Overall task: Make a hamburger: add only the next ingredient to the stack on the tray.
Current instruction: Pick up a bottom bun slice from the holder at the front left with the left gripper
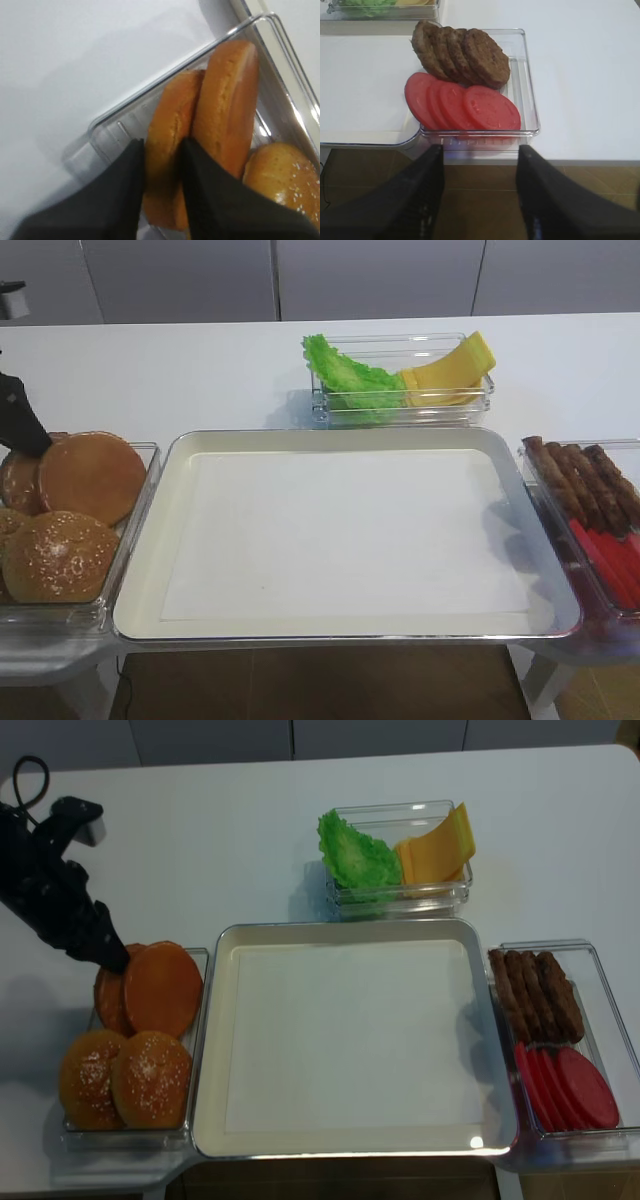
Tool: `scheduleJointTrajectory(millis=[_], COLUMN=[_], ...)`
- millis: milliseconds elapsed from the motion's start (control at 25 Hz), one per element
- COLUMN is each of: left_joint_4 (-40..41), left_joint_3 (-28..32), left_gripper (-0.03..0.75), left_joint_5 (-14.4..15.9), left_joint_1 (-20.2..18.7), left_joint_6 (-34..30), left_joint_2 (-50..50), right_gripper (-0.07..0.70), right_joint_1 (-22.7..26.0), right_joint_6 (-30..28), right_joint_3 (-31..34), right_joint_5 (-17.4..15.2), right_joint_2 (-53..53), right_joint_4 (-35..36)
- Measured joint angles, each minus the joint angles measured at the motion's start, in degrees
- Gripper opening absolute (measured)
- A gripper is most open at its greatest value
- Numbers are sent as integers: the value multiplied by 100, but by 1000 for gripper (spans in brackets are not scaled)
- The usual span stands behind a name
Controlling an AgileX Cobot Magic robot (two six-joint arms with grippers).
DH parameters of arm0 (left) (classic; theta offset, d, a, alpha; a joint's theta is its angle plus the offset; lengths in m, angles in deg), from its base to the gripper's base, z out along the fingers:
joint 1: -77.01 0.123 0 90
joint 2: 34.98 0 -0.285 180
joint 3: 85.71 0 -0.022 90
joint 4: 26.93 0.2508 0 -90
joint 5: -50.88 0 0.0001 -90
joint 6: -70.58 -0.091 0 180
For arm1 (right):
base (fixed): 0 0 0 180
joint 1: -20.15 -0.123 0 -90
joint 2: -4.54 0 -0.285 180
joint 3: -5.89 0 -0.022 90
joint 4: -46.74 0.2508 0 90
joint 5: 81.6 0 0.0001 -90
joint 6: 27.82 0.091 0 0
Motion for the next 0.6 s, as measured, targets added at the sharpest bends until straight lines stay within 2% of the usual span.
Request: scheduleJointTrajectory(millis=[600], left_joint_4=[-19], left_joint_3=[0], left_gripper=[143], left_joint_5=[10], left_joint_1=[0], left_joint_6=[0], left_joint_2=[53], right_gripper=[372], right_joint_1=[0], right_joint_6=[75], right_joint_3=[0], right_joint_5=[0], right_joint_2=[0], right_joint_4=[0])
